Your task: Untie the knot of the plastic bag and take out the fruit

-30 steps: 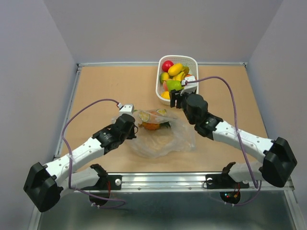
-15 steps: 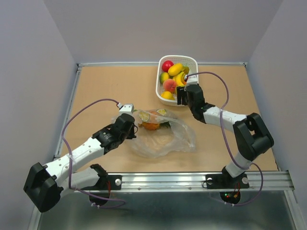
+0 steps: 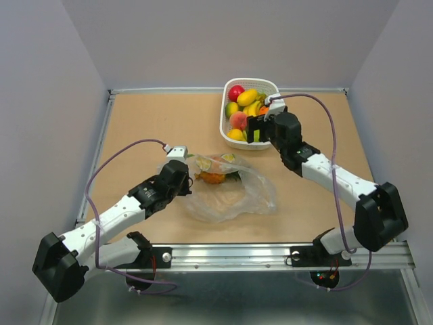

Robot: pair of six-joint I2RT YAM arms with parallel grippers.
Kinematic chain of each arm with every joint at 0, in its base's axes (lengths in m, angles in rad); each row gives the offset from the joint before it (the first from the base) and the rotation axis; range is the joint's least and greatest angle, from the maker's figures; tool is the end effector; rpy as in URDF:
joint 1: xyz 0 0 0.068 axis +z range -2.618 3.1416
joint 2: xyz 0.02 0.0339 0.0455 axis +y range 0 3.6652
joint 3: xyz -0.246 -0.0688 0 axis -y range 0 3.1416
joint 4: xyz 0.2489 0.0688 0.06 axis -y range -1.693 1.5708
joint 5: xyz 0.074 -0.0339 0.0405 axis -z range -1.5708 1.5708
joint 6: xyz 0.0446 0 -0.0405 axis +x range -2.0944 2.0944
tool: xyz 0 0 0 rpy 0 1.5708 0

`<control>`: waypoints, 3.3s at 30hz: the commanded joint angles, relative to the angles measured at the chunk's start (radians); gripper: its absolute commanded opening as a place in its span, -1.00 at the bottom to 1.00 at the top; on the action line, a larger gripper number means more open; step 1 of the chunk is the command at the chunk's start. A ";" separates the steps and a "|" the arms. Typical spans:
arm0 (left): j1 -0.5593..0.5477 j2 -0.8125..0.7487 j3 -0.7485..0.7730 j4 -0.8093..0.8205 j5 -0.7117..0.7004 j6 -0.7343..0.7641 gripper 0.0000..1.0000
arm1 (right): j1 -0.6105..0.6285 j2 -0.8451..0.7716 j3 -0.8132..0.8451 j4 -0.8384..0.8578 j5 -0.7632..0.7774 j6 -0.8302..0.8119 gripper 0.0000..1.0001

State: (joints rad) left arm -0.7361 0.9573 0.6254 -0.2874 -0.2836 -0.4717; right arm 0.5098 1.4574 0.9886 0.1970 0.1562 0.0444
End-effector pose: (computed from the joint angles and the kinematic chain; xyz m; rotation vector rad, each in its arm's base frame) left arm 0.1776 -0.1441 0.2225 0.1285 2.1834 -0.3819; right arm 0.3133 0.1672 0.2673 -0.3184 1.8185 0.2441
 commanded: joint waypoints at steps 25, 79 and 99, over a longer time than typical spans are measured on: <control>0.020 -0.081 0.031 0.022 -0.002 -0.002 -1.00 | 0.562 -0.002 0.054 -0.485 0.130 -0.147 0.25; 0.021 -0.121 0.023 0.016 -0.025 0.008 -1.00 | 0.536 0.158 -0.019 -0.192 0.259 -0.427 -0.99; 0.023 -0.173 0.031 -0.013 -0.131 -0.025 -1.00 | 0.544 -0.250 -0.084 -0.288 -0.150 -0.232 -0.99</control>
State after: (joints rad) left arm -0.7177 0.8196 0.6254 -0.3077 -0.3672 -0.4889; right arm 1.0481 1.2816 0.9142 -0.1860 0.0868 -0.2375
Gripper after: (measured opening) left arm 0.025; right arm 0.034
